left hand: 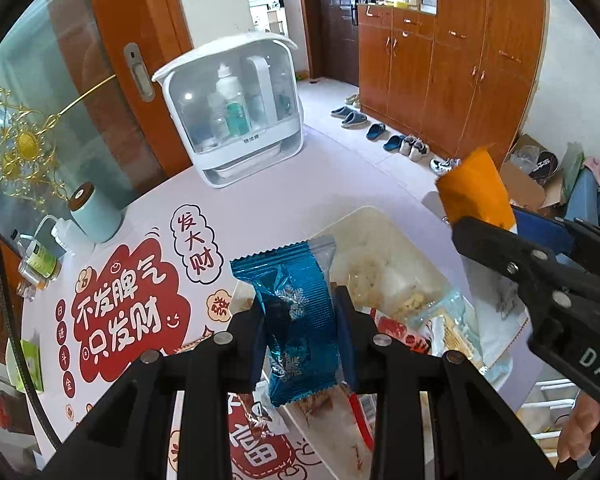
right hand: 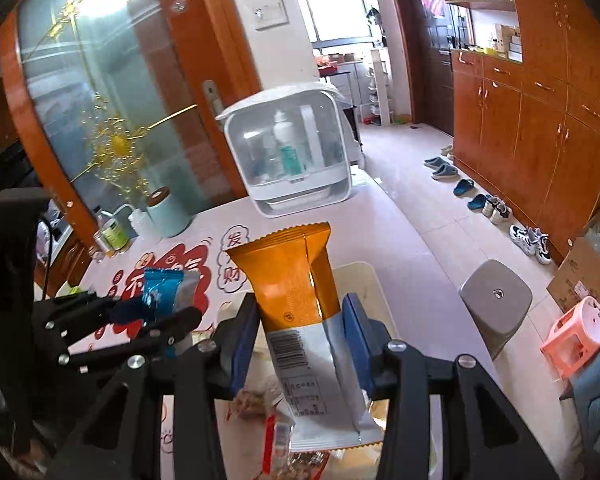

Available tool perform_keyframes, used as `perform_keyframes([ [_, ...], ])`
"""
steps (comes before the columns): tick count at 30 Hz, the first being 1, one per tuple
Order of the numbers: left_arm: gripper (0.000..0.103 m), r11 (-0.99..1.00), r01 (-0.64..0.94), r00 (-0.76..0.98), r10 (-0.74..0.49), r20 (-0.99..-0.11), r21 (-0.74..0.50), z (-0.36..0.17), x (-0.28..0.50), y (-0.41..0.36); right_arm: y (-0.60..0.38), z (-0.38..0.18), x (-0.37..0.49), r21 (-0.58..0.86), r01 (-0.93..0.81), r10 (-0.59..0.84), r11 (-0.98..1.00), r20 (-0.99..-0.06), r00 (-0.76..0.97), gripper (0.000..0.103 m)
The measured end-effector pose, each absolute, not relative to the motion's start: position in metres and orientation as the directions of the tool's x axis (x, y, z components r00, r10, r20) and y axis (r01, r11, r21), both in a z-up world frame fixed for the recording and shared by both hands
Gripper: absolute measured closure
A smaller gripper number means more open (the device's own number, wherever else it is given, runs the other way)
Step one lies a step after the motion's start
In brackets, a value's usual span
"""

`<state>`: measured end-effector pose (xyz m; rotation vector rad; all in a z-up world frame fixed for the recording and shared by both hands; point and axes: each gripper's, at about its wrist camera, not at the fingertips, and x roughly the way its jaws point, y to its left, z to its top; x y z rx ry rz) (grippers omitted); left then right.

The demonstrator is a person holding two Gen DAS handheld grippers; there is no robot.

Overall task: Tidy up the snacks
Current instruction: 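Carry both items over the white bin and open both tools to release, then move both open tools back over the cream packet and brown wrapper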

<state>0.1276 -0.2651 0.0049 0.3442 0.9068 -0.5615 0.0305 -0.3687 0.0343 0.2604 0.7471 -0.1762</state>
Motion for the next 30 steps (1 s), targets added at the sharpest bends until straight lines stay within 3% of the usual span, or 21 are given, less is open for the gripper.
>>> perform_keyframes([
  [2,0.073,0.81,0.584,0.483,-0.291,-0.826,0.056,-0.002,0.134,-0.269,-0.375,0.029,0.038,0.177,0.259,-0.064,0.95,-0.698,0.713,0.058],
  [3,0.067,0.812,0.58,0.481,-0.283,-0.83,0.06,-0.005,0.135,-0.27,-0.378,0.026,0.043,0.178,0.26,-0.061,0.949,-0.705,0.707,0.058],
  [6,0.017,0.817,0.572,0.482,-0.264,-0.835,0.071,-0.013,0.141,-0.268,-0.38,0.013,0.057,0.153,0.278,-0.081,0.948,-0.73,0.678,0.056],
  [7,0.014,0.82,0.567,0.496,-0.263,-0.828,0.079,-0.013,0.141,-0.265,-0.378,0.01,0.057,0.146,0.277,-0.084,0.95,-0.735,0.673,0.052],
  [12,0.014,0.824,0.551,0.528,-0.22,-0.82,0.133,-0.015,0.143,-0.251,-0.367,-0.001,0.062,0.114,0.268,-0.097,0.957,-0.743,0.662,0.043],
  [30,0.014,0.861,0.497,0.522,-0.197,-0.83,0.109,-0.015,0.132,-0.183,-0.327,-0.003,0.049,0.108,0.245,-0.077,0.964,-0.764,0.641,0.043],
])
